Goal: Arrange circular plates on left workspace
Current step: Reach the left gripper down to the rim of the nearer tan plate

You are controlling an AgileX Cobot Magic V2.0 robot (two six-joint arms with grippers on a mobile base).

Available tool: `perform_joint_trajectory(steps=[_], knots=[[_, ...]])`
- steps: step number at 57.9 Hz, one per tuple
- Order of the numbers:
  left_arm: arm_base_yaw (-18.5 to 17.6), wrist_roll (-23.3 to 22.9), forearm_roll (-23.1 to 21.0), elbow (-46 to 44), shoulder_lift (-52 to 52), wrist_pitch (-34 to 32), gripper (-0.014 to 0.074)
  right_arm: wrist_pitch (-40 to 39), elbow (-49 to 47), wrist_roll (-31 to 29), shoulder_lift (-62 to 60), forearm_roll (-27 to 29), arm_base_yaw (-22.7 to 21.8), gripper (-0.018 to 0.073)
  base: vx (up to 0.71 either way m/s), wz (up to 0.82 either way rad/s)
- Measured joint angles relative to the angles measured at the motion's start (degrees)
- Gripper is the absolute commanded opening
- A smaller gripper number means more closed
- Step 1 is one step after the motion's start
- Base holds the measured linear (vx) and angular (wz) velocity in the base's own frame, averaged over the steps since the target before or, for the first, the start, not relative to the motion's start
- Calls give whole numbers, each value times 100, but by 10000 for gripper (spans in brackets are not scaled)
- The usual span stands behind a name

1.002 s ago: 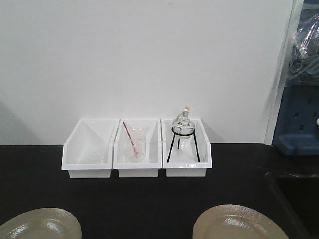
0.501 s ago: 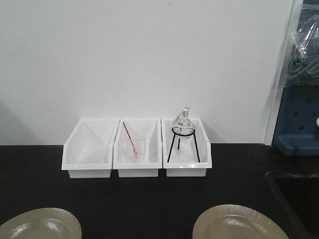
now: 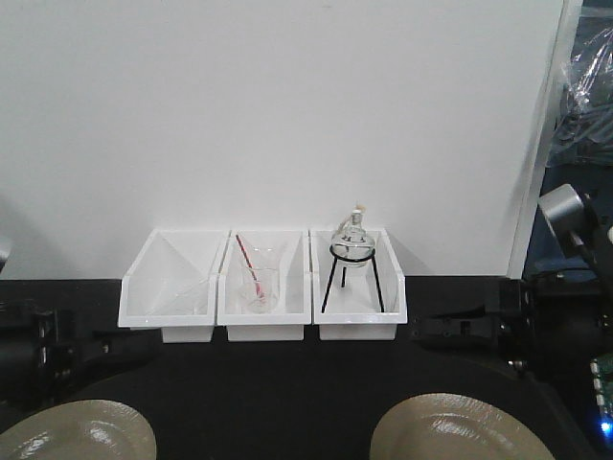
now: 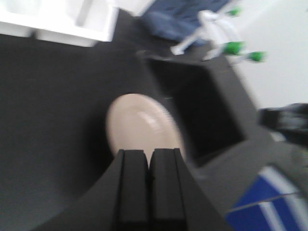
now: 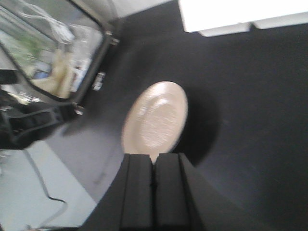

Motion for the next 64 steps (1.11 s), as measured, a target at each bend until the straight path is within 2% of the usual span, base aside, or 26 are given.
perform_joint_trajectory(steps=[4,8,15,25,31,36,51,54,58,64], knots=[[-6,111,-561,0,149,-26,3,-145,-7,-105,78,345,0,2,0,0],[-6,156,-815,0,195,-234,3,-386,-7,-150,95,581,0,2,0,0],[-6,174,-960,0,195,-591,4,-589,-7,-168,95,770,0,2,0,0],[131,175,-830,0,195,-690,20,-710,-7,-172,95,784,0,13,0,0],[474,175,-593,0,195,-654,53,-717,-7,-172,95,778,0,17,0,0],[925,149,-386,0,195,-459,103,-717,-7,-172,95,758,0,20,0,0],[2588,9,368,0,195,135,388,-721,-7,-452,95,574,0,23,0,0],[2881,-115,685,0,201,157,448,-721,-7,-544,95,540,0,23,0,0],[3154,-337,1180,-6,286,252,487,-715,-7,-643,95,454,0,23,0,0],[3338,-485,1951,-19,611,539,507,-651,-7,-676,95,303,0,23,0,0]])
